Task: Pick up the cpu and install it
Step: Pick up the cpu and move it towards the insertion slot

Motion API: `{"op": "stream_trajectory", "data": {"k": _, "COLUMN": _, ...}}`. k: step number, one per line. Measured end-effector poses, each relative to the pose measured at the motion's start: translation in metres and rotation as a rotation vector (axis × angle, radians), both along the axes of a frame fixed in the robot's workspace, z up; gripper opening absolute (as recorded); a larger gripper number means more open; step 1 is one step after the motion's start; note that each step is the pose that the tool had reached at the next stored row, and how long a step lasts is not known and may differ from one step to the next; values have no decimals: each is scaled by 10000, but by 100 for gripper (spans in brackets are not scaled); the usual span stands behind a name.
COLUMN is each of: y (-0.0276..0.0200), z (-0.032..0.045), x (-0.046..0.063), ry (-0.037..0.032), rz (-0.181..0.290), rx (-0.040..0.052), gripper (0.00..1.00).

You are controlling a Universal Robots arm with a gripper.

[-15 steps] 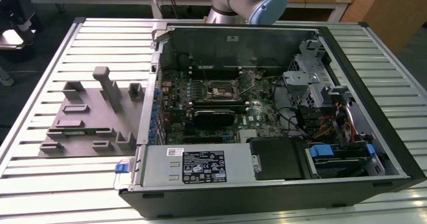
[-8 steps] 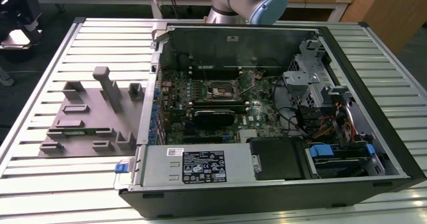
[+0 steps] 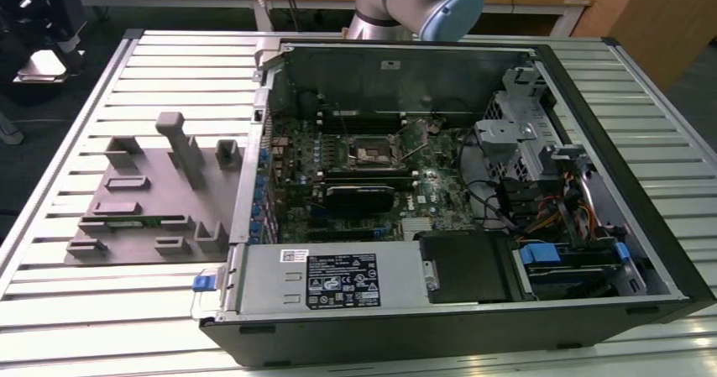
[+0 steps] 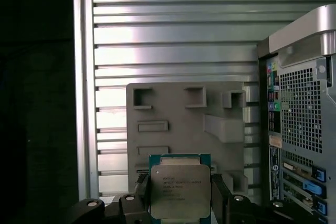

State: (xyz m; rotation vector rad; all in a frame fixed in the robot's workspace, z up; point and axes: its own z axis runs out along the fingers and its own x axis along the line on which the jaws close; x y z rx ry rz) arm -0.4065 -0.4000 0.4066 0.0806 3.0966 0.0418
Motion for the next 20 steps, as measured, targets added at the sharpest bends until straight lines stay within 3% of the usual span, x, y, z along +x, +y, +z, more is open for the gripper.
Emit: {"op": "stream_trajectory", "data": {"k": 20, "y": 0, "z": 0, "x": 348, "ry": 0, "rz": -1, "rx": 0, "gripper": 55}}
